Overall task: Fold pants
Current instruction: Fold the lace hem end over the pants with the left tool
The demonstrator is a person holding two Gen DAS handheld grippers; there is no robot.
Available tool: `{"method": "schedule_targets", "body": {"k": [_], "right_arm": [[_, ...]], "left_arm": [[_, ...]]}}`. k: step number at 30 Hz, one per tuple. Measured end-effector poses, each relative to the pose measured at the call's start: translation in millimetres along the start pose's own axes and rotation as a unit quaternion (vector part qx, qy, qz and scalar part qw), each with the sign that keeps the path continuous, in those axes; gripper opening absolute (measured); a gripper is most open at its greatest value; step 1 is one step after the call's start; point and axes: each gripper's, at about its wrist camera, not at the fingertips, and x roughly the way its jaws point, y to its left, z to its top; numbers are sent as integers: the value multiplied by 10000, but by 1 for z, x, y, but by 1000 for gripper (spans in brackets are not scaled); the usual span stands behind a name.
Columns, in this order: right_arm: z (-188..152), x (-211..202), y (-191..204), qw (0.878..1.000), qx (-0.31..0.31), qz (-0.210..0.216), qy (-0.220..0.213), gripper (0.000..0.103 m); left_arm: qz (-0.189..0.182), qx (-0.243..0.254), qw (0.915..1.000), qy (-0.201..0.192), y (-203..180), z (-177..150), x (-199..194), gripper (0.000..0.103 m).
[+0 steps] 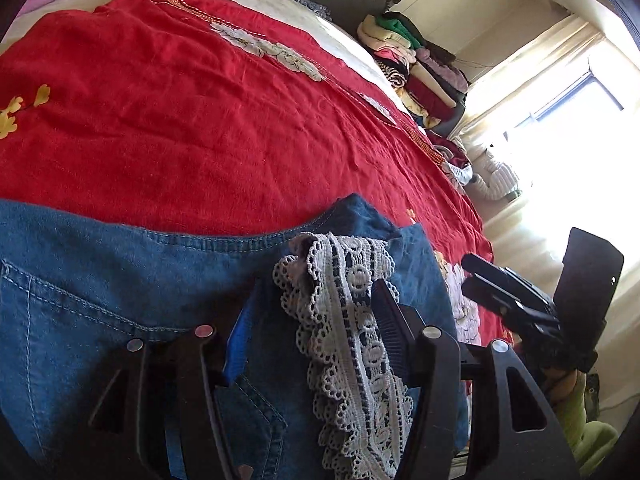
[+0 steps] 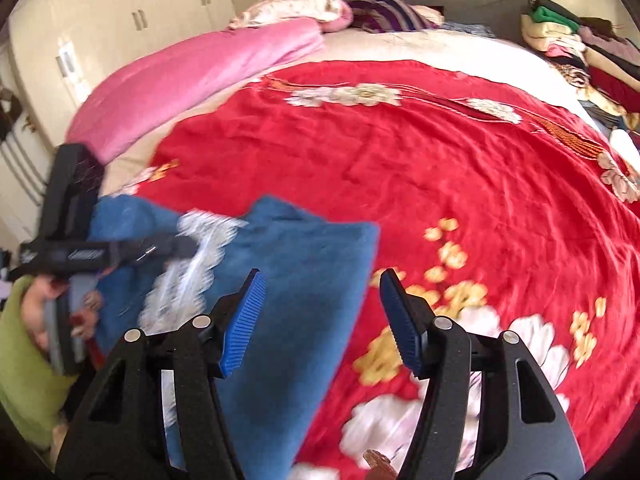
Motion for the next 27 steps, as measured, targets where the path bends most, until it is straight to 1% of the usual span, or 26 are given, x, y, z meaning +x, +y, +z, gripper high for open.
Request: {"method": "schedule_targets", "body": {"k": [2, 3, 4, 7, 10, 12, 14, 15, 16, 18, 19, 20, 21, 22, 23, 25, 27], "right_arm": [[3, 7, -2, 10000, -43, 0, -33, 58], [6, 11, -3, 10000, -51, -22, -45, 59], [4, 13, -5, 10000, -51, 6, -49, 59], [3, 21, -5, 9999, -53, 74, -55, 60], [2, 28, -2, 9998, -193, 47, -60, 60], [4, 29, 0, 9995, -268, -40, -161, 60], [8, 28, 3, 9991, -342, -30, -251, 60], [11, 29, 5, 9988, -385, -72, -308, 60], [12, 31, 6, 9985, -435, -99, -319, 60], [13, 42, 9, 9977, -603, -242, -190, 60], [13, 48, 10, 9973, -648, -336, -101, 60], [11, 55, 10, 9967, -696, -426, 20, 60], [9, 60, 9, 9961, -720, -490, 105, 60], [7, 63, 8, 9959, -710, -546, 144, 60], [6, 63, 7, 9961, -667, -562, 157, 60], [3, 56, 5, 9968, -574, -554, 72, 63], [-1, 36, 8, 9968, -602, -509, -151, 66]], "left_arm": [[9, -52, 10000, -11, -2, 1, 3, 52], [47, -37, 10000, -26, -3, 2, 4, 43], [102, 19, 9999, -40, -6, 2, 7, 25], [136, 116, 9998, -79, -12, 2, 11, 15], [120, 123, 9995, -247, -17, 9, 1, 13], [301, 418, 9977, -434, -29, 17, -8, 13], [607, 694, 9939, -604, -38, 26, -15, 13], [710, 726, 9930, -602, -38, 29, -15, 13], [815, 698, 9929, -512, -34, 31, -12, 13], [913, 554, 9937, -328, -23, 29, -5, 15], [956, 510, 9938, -253, -17, 27, -2, 19], [970, 469, 9939, -226, -12, 25, -1, 21], [957, 429, 9943, -204, -9, 23, -1, 25], [926, 418, 9947, -157, -6, 22, -1, 29], [911, 408, 9949, -171, -5, 21, -3, 31], [908, 449, 9946, -241, -7, 18, -12, 41], [951, 548, 9934, -322, -11, 15, -22, 48]]}}
